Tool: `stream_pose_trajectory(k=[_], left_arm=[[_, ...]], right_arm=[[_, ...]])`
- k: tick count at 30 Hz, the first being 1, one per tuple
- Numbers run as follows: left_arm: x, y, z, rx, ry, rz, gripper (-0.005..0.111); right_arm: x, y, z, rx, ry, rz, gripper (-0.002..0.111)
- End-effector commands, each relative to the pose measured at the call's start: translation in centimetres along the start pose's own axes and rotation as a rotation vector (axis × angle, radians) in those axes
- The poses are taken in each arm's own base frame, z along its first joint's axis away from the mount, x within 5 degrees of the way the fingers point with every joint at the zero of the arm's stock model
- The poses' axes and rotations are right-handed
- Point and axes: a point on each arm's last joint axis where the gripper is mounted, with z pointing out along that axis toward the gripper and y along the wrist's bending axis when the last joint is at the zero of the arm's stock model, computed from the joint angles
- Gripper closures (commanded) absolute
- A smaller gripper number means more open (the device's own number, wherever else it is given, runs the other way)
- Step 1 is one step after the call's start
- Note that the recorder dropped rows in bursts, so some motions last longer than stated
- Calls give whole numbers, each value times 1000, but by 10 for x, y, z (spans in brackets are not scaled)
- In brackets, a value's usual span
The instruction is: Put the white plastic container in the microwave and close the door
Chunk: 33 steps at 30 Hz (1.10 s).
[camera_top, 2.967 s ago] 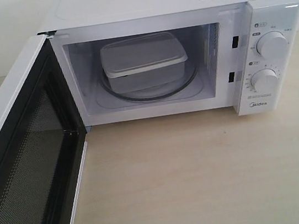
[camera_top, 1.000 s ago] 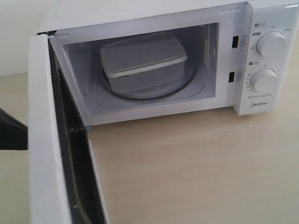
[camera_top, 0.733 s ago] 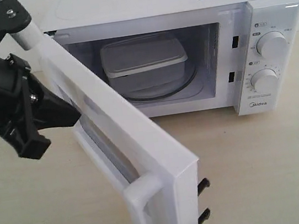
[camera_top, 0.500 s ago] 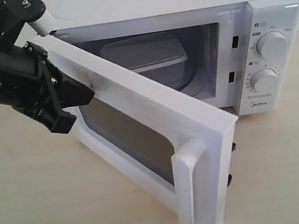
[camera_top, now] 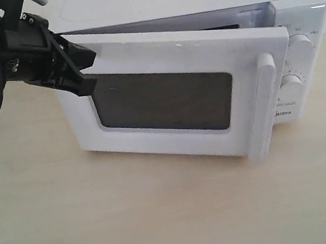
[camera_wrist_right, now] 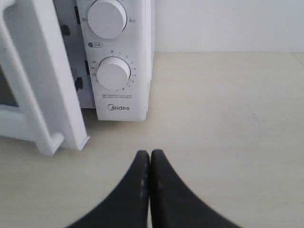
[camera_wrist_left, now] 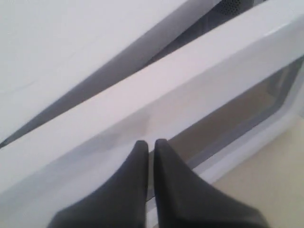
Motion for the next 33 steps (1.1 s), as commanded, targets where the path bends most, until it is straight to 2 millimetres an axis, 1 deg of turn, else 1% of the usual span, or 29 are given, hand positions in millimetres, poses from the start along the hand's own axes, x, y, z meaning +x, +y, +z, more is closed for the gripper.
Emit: stream_pose_trajectory(k=[1, 30, 33], left_arm=[[-1, -2, 0, 6, -8, -18, 102], [-3, 0, 0, -11, -19, -18, 102], [-3, 0, 0, -11, -19, -18, 102]], right_arm=[[-1, 0, 0, 4, -9, -5, 108], [-1, 0, 0, 4, -9, -5, 108], [-4, -1, -1, 12, -40, -87, 108]])
